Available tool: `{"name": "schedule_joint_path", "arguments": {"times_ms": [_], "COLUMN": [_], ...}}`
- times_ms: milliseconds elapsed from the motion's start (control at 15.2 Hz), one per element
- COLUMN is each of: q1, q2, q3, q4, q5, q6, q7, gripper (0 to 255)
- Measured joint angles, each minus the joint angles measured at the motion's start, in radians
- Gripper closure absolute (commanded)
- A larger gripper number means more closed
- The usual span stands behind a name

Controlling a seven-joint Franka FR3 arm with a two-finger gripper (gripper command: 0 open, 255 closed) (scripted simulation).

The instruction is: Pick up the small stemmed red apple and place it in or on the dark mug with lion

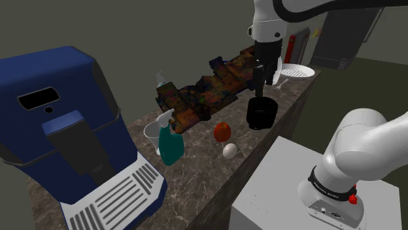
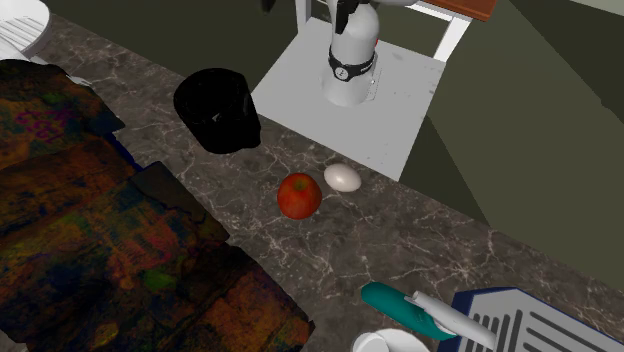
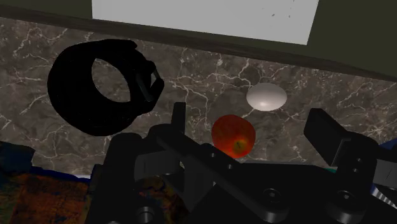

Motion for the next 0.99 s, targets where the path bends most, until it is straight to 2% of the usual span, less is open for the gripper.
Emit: {"name": "schedule_joint_path", "arguments": {"times_ms": [132,264,792,990], "q1": [0.003,0.011,0.056,0.078], "q2": [0.01,0.026,0.18,0.292], "q3": [-0.002,-0.008,-0.03,-0.031], "q4": [-0.004,-0.044,-0.159,-0.163], "q5": [0.001,0.003,0.026,0.043], "q6": [0.016,0.079,0.391,0.521], "q7": [-0.007,-0.033,-0.158,-0.204], "gripper": [0,0,0,0]}}
